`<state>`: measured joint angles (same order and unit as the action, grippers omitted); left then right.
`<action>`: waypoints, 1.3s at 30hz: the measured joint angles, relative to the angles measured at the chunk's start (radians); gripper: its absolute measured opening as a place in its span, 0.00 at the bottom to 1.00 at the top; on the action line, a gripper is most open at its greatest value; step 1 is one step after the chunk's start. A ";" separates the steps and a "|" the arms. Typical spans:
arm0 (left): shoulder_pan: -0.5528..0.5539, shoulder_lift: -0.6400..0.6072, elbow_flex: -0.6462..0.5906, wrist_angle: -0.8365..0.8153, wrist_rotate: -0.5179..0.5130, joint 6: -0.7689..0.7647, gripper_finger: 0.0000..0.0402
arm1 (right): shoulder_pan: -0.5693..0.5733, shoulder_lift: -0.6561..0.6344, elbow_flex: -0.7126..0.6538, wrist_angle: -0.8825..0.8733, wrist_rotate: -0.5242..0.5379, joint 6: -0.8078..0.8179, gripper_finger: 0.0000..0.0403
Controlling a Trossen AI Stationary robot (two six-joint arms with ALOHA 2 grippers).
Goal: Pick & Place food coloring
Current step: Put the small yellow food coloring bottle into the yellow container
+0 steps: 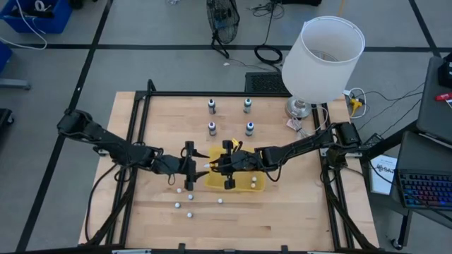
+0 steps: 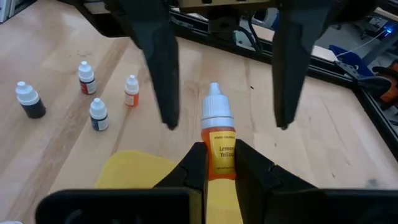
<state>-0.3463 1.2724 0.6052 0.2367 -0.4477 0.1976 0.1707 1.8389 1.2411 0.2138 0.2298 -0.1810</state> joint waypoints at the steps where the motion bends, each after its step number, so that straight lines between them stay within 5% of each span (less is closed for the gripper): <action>1: 0.001 0.000 0.000 0.000 0.000 0.000 0.61 | 0.000 0.000 0.000 0.000 -0.001 0.000 0.10; 10: 0.001 0.000 0.000 -0.002 0.002 -0.026 0.43 | 0.000 0.000 0.000 0.035 -0.050 -0.012 0.10; 39: -0.005 -0.001 -0.002 -0.048 -0.015 -0.012 0.35 | 0.001 -0.001 0.000 0.036 -0.048 -0.022 0.10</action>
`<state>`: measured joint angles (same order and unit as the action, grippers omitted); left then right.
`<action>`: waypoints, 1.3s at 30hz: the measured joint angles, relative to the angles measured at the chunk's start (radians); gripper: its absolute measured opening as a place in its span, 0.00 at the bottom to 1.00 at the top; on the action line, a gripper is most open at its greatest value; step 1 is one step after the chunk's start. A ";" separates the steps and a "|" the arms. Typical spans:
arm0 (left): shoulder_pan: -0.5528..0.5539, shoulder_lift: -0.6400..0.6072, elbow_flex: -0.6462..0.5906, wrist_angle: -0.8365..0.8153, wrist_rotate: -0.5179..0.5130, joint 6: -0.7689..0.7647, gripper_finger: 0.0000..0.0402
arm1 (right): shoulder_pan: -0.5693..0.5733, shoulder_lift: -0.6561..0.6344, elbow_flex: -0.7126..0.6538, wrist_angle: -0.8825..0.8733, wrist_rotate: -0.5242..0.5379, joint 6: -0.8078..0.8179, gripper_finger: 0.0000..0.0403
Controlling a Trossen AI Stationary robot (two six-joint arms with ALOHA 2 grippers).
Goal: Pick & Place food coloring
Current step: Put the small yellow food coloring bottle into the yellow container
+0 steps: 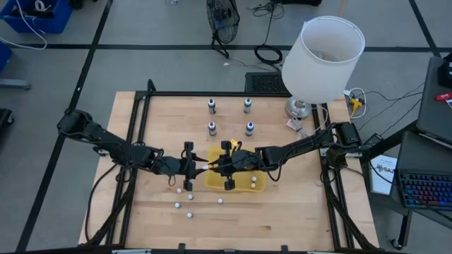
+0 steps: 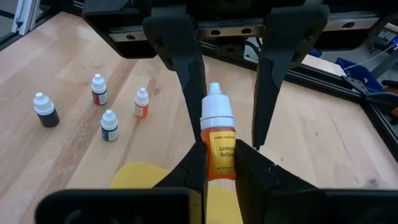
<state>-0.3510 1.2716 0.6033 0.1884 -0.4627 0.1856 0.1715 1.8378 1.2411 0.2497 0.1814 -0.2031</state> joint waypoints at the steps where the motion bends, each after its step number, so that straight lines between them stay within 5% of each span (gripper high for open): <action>1: 0.000 0.000 0.000 0.002 0.005 0.000 0.35 | -0.001 0.000 0.000 0.000 0.000 0.000 0.10; 24: -0.025 -0.005 0.000 0.040 0.001 0.015 0.35 | -0.001 0.000 0.000 -0.008 0.000 0.000 0.10; 32: -0.025 -0.005 0.000 0.036 -0.040 -0.036 0.17 | -0.003 0.000 0.000 -0.008 0.006 0.000 0.10; 39: -0.022 -0.008 0.029 0.007 -0.028 -0.104 0.16 | 0.006 -0.041 0.001 -0.085 0.008 0.017 0.18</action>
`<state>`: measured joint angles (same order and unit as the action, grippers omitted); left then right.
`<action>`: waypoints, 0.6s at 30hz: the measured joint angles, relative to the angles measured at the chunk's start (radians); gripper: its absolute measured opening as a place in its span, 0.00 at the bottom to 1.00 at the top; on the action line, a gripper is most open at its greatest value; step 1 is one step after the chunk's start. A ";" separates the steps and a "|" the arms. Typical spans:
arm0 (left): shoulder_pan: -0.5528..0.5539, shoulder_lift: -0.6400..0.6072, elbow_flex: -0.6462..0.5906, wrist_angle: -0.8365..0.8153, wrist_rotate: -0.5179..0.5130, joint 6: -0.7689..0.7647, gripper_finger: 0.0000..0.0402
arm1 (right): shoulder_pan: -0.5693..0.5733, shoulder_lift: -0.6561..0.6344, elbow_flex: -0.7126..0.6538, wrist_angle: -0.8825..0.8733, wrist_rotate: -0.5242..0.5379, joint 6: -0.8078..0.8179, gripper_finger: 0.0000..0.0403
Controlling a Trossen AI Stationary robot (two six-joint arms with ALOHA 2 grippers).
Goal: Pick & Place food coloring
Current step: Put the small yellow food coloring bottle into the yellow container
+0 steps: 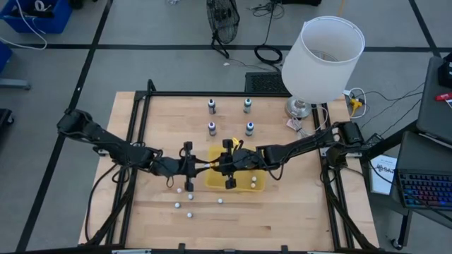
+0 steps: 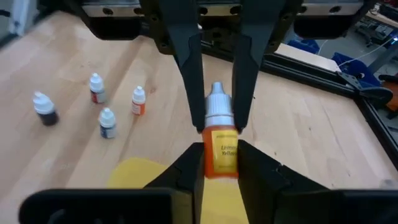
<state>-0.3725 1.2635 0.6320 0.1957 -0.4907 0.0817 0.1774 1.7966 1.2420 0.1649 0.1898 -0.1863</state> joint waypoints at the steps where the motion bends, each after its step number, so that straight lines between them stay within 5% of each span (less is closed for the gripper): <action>1: 0.003 -0.002 0.013 -0.020 0.000 -0.022 0.16 | 0.001 -0.023 0.001 -0.041 -0.001 0.012 0.20; 8: 0.077 0.021 0.183 -0.325 0.001 -0.134 0.16 | 0.009 -0.202 -0.017 -0.284 -0.011 0.133 0.28; 18: 0.266 0.289 0.470 -0.758 0.318 -0.174 0.16 | 0.008 -0.517 -0.301 -0.020 -0.005 0.123 0.26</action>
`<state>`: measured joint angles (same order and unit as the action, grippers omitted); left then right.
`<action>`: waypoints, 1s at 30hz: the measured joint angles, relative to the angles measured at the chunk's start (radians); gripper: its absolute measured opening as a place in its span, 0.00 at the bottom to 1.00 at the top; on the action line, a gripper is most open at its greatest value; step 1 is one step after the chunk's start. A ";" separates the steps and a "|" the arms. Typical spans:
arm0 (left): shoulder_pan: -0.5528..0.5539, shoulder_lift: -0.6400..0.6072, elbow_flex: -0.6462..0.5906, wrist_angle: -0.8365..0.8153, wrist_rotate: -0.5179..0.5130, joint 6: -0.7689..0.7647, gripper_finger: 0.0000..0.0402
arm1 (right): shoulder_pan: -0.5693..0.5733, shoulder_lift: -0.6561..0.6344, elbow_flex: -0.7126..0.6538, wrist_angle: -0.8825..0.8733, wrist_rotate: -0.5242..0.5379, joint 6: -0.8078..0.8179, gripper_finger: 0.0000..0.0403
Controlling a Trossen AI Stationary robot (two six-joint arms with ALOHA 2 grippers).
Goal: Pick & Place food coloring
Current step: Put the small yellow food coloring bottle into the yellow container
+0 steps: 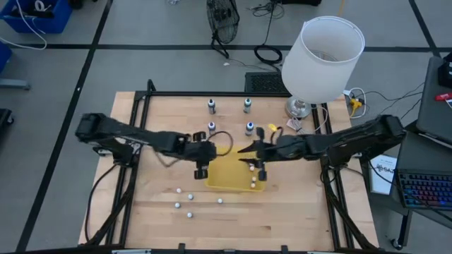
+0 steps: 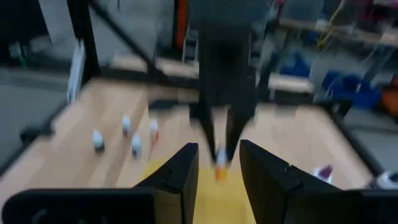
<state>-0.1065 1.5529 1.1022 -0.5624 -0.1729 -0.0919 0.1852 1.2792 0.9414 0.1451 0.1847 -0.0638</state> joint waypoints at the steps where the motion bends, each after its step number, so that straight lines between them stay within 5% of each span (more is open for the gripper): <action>1: 0.014 0.031 0.016 -0.018 0.039 0.005 0.16 | 0.000 -0.028 -0.045 0.065 0.000 -0.003 0.26; 8: 0.053 0.207 0.104 -0.043 0.149 0.046 0.16 | -0.001 -0.168 -0.284 0.366 0.003 -0.055 0.25; 25: 0.132 0.395 0.227 -0.135 0.256 0.035 0.16 | -0.002 -0.191 -0.349 0.390 0.003 -0.079 0.22; 30: 0.131 0.365 0.251 -0.138 0.253 0.037 0.37 | -0.002 -0.191 -0.349 0.389 0.002 -0.079 0.22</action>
<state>0.0245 1.9175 1.3529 -0.7001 0.0805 -0.0551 0.1833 1.0878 0.5922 0.5343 0.1871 -0.1432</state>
